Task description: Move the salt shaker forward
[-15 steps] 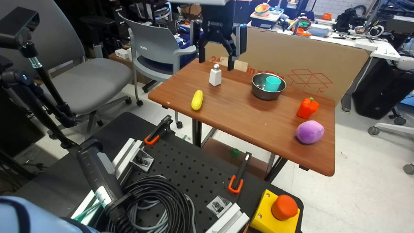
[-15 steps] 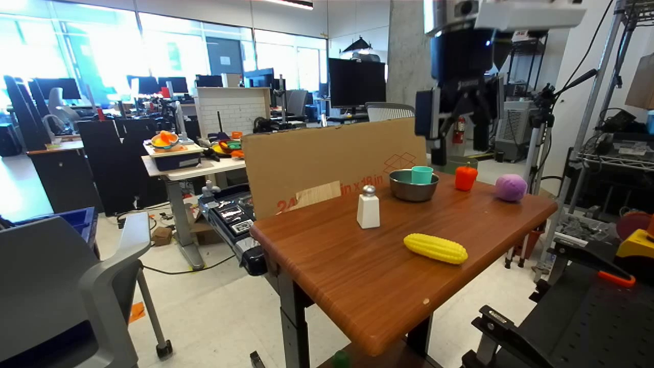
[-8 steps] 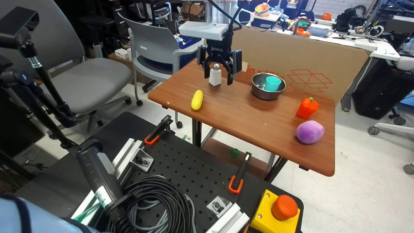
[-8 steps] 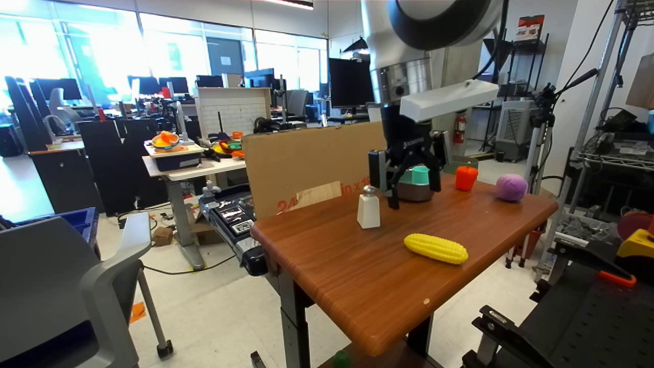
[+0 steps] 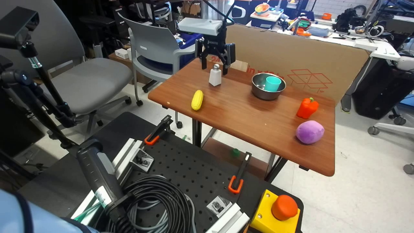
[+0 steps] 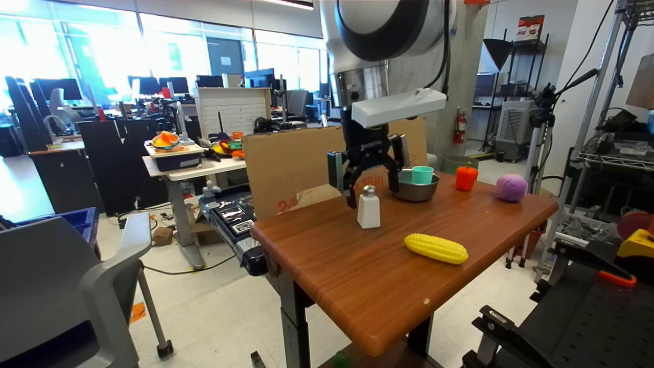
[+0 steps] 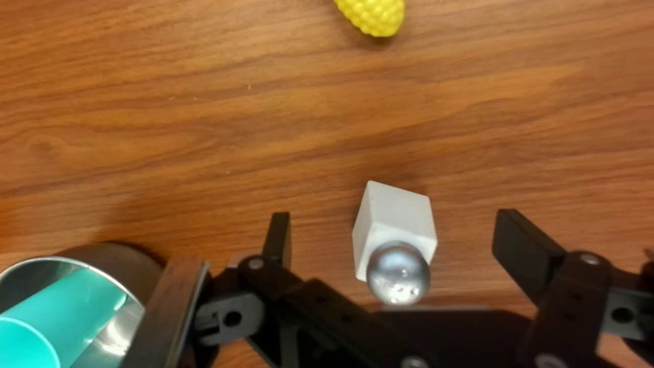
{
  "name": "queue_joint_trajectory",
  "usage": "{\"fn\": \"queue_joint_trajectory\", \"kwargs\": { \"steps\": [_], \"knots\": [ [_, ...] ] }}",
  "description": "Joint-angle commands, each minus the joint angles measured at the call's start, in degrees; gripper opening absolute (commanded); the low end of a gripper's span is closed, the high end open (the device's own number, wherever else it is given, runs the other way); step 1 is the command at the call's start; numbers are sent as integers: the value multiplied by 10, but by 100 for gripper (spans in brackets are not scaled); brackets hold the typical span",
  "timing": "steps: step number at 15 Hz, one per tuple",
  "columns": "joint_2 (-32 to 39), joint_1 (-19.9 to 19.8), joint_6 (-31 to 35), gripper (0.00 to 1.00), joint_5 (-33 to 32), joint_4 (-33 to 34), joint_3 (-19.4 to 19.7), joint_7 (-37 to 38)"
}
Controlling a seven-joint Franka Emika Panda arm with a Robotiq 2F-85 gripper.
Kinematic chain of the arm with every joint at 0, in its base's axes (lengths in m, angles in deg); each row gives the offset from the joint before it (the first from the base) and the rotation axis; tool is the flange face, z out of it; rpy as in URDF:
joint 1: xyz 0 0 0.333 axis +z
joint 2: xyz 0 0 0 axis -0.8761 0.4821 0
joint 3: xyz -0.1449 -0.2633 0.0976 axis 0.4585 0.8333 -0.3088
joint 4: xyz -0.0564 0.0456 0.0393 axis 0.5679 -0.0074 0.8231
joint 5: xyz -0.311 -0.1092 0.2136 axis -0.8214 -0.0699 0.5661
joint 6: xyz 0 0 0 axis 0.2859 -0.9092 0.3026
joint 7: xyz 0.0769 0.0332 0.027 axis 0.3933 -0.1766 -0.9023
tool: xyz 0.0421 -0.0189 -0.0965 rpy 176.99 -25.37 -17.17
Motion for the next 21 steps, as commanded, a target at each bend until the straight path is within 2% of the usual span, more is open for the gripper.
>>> {"fn": "queue_joint_trajectory", "kwargs": {
  "steps": [1, 6, 9, 10, 16, 19, 21],
  "knots": [
    [35, 26, -21, 72, 2, 50, 22, 11],
    [49, 33, -43, 34, 16, 76, 24, 0],
    [27, 37, -108, 12, 14, 85, 31, 13],
    [13, 35, -130, 9, 12, 83, 33, 15],
    [-91, 10, -220, 9, -24, 18, 53, 8],
    [-122, -8, -223, 9, -54, -27, 63, 13],
    [-135, -24, -198, 9, -65, -63, 67, 13]
  ]
}}
